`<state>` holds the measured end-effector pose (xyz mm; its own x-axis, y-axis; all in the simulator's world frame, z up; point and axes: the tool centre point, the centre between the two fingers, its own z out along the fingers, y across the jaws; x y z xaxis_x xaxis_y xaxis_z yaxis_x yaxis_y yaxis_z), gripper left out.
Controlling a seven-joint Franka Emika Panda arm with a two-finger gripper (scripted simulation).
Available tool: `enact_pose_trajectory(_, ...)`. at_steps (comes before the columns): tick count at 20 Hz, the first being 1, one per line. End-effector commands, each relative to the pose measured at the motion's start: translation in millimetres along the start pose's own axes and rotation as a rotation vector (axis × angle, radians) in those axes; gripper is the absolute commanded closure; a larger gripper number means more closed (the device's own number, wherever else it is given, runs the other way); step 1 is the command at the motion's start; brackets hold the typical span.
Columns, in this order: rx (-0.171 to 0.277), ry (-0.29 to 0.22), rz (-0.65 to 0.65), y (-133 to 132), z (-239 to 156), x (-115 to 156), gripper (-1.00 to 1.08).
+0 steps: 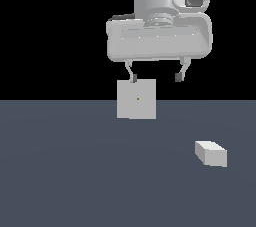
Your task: Plug the charger into the wall socket.
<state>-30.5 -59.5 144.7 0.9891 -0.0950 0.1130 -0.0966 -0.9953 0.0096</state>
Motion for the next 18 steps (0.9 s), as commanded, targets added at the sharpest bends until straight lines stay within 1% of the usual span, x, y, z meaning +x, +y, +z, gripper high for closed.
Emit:
enact_pose_trajectory(1,-0.002,0.016,0.012,13,11,-11,-0.92)
enact_pose_trajectory(10,-0.006,0.07,0.05,55,50,-43,-0.92)
enact_pose_trajectory(18,-0.005,0.096,0.069,75,71,-58,-0.92)
